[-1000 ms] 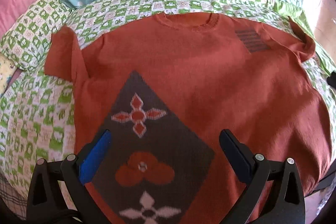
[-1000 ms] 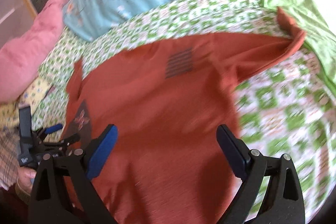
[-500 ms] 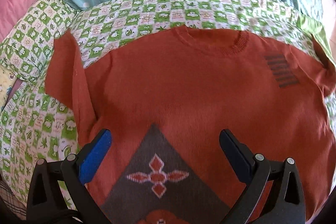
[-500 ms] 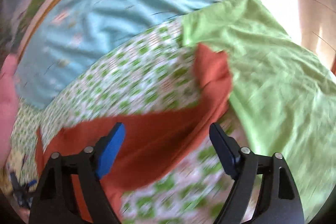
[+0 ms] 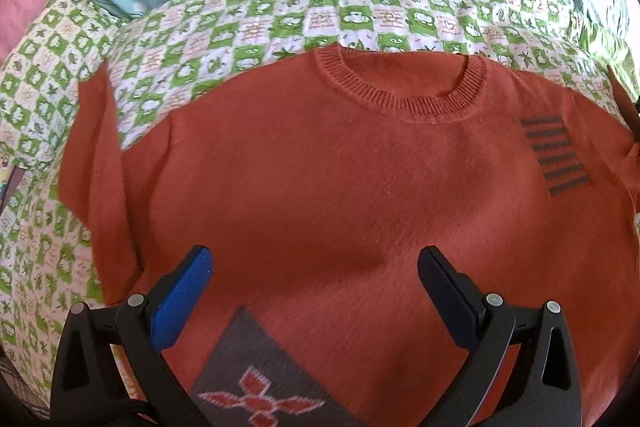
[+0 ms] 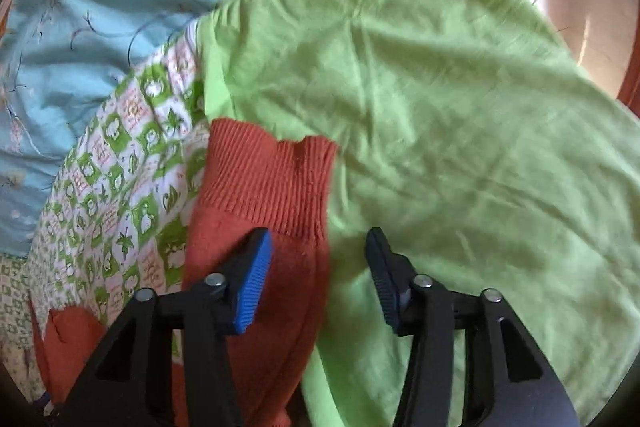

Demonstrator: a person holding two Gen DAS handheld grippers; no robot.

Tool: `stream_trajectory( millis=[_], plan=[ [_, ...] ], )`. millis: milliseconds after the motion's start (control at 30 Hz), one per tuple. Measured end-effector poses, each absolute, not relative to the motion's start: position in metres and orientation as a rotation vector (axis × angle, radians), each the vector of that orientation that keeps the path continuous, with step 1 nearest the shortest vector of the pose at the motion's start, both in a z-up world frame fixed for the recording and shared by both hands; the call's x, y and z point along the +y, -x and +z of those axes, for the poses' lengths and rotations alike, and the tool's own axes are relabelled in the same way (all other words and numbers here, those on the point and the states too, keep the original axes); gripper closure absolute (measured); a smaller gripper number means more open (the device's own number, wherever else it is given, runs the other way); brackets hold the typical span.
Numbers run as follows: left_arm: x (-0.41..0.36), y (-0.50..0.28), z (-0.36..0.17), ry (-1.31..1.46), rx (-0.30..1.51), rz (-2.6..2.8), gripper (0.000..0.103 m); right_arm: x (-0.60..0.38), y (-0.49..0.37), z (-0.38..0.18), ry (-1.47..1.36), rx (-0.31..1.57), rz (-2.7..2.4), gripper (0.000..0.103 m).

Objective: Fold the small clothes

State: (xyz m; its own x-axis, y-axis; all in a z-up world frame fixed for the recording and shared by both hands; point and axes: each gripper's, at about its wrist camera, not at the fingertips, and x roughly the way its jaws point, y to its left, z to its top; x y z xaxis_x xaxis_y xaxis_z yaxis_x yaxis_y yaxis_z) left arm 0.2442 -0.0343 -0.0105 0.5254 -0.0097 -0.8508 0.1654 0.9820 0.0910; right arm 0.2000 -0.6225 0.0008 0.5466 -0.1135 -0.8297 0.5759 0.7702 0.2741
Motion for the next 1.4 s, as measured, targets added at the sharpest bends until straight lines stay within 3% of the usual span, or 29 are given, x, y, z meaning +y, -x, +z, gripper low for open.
stream_trajectory(
  millis=[33, 67, 300, 533, 900, 1133, 1233, 1267, 1300, 1400],
  plan=[
    [-0.035, -0.246, -0.012, -0.165, 1.017, -0.108, 0.001, -0.62, -0.201, 0.001, -0.554, 0.913, -0.43, 0.07],
    [-0.036, -0.247, -0.013, -0.161, 1.018, -0.113, 0.001, -0.616, -0.201, 0.003, -0.539, 0.913, -0.415, 0.094],
    [-0.026, -0.239, -0.006, -0.138, 0.995, -0.148, 0.001, -0.562, -0.186, 0.056, -0.515, 0.818, -0.287, 0.096],
    [0.0, -0.218, 0.009, -0.072, 0.962, -0.185, 0.001, -0.418, -0.194, 0.081, -0.575, 0.794, 0.056, 0.096],
    [0.06, -0.192, 0.029, 0.03, 0.907, -0.206, 0.001, -0.187, -0.236, 0.023, -0.7, 0.909, 0.474, 0.096],
    [0.085, -0.194, 0.018, 0.104, 0.946, -0.214, 0.001, -0.106, -0.243, -0.017, -0.701, 1.026, 0.574, 0.095],
    [0.088, -0.199, 0.014, 0.113, 0.954, -0.206, 0.001, -0.09, -0.244, -0.028, -0.66, 1.099, 0.545, 0.082],
    [0.087, -0.203, 0.013, 0.114, 0.956, -0.212, 0.001, -0.089, -0.241, -0.029, -0.656, 1.101, 0.546, 0.07],
    [0.085, -0.206, 0.013, 0.119, 0.961, -0.218, 0.001, -0.093, -0.237, -0.026, -0.66, 1.084, 0.546, 0.065],
    [0.075, -0.22, 0.011, 0.139, 0.976, -0.258, 0.001, -0.112, -0.224, -0.009, -0.674, 1.021, 0.522, 0.064]
  ],
)
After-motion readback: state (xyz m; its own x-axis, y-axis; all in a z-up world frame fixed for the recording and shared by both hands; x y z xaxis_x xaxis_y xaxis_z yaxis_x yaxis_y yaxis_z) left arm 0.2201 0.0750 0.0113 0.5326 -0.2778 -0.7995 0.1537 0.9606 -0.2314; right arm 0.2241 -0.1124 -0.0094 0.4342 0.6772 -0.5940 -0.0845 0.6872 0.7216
